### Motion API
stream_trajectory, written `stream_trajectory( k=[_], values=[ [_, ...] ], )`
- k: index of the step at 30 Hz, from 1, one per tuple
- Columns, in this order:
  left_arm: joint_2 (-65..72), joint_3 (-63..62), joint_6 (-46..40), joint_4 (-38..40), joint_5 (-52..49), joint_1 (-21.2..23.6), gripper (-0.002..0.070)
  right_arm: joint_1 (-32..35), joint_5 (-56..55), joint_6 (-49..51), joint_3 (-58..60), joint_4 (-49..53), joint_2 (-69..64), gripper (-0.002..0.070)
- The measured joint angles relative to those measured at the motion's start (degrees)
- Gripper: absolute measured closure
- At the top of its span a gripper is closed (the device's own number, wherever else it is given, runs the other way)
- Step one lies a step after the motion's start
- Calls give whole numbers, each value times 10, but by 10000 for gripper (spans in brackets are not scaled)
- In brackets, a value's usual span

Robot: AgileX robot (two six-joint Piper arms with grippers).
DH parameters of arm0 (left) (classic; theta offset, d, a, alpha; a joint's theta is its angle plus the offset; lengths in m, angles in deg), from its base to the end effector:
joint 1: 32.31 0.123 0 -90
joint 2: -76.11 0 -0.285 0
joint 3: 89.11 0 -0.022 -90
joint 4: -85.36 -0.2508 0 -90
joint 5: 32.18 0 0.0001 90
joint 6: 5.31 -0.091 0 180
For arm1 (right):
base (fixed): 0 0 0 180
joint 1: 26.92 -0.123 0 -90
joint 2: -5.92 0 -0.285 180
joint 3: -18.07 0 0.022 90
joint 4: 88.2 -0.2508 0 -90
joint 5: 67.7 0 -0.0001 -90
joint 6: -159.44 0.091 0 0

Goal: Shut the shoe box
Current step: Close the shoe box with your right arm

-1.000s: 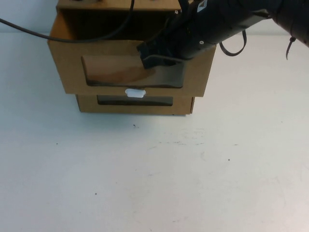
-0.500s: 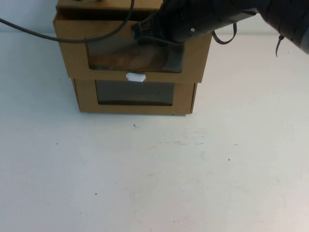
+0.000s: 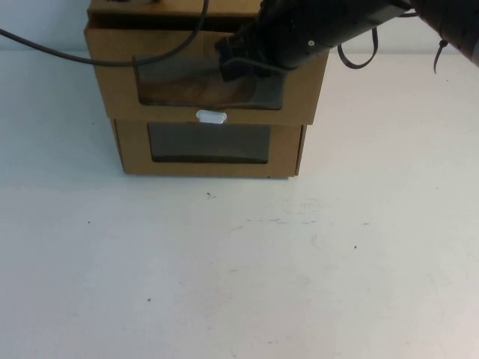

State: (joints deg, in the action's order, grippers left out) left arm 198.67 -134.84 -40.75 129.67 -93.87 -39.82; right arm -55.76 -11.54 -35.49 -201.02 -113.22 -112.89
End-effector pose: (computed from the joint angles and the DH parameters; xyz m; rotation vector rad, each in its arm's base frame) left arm 0.4364 -0.1140 0.3957 0.6825 2.0768 -0.7147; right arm 0.3719 0.2413 0.3807 -0.7716 2.2300 0.6640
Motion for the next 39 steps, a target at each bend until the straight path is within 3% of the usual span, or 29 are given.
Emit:
stream_trajectory(
  k=[39],
  values=[
    [0,0,0,21,-8,0,678,26,-137,-3,-11,-57,-46,687]
  ],
)
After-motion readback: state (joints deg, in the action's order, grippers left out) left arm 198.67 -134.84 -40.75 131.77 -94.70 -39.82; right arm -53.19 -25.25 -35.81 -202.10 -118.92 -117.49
